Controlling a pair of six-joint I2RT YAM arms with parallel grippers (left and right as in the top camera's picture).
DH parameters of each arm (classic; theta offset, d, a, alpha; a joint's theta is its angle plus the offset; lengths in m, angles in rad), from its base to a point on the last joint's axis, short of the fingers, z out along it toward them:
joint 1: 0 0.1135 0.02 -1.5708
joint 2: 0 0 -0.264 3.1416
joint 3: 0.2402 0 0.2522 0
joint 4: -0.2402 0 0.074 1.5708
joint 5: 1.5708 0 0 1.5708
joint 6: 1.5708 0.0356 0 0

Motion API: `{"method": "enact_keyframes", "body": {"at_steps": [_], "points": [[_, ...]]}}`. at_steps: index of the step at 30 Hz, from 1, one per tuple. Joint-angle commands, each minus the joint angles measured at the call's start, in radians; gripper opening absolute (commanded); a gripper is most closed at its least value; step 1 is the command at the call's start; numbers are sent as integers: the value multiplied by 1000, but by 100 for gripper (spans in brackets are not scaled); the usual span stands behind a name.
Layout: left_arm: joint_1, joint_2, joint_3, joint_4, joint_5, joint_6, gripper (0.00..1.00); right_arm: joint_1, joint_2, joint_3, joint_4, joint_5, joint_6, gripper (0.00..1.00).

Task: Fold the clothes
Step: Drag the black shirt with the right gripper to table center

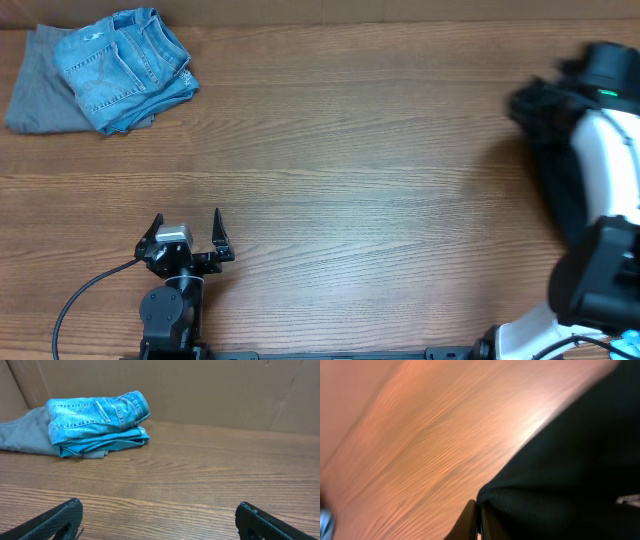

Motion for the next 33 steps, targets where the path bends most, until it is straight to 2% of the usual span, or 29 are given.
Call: {"method": "enact_keyframes", "body": {"at_steps": [1, 8, 12, 13, 14, 15, 17, 18, 20, 24, 25, 31, 33], "points": [[-4, -1, -3, 1, 5, 18, 100, 246, -29, 23, 60, -60, 80, 4], [-4, -1, -3, 1, 5, 18, 100, 710, -7, 22, 243, 58, 238, 4], [-4, -1, -3, 1, 5, 18, 100, 909, 8, 22, 291, 214, 262, 4], [-4, -1, -3, 1, 5, 18, 100, 944, 8, 22, 292, 268, 261, 10], [-4, -1, -3, 1, 5, 18, 100, 975, 7, 23, 291, 322, 261, 23], [-4, -1, -3, 1, 5, 18, 100, 989, 6, 26, 289, 347, 260, 35], [-4, -1, -3, 1, 5, 18, 100, 999, -4, 38, 270, 358, 246, 36], [-4, -1, -3, 1, 5, 18, 100, 998, -15, 49, 243, 359, 245, 41], [-4, -1, -3, 1, 5, 18, 100, 974, -45, 75, 175, 359, 224, 66], [-4, -1, -3, 1, 5, 18, 100, 896, -140, 134, -25, 376, 208, 97], [-4, -1, -3, 1, 5, 18, 100, 877, -172, 142, -76, 373, 208, 100], [-4, -1, -3, 1, 5, 18, 100, 799, -326, 143, -375, 309, 206, 100], [-4, -1, -3, 1, 5, 18, 100, 786, -346, 143, -531, 309, 197, 100]]}}
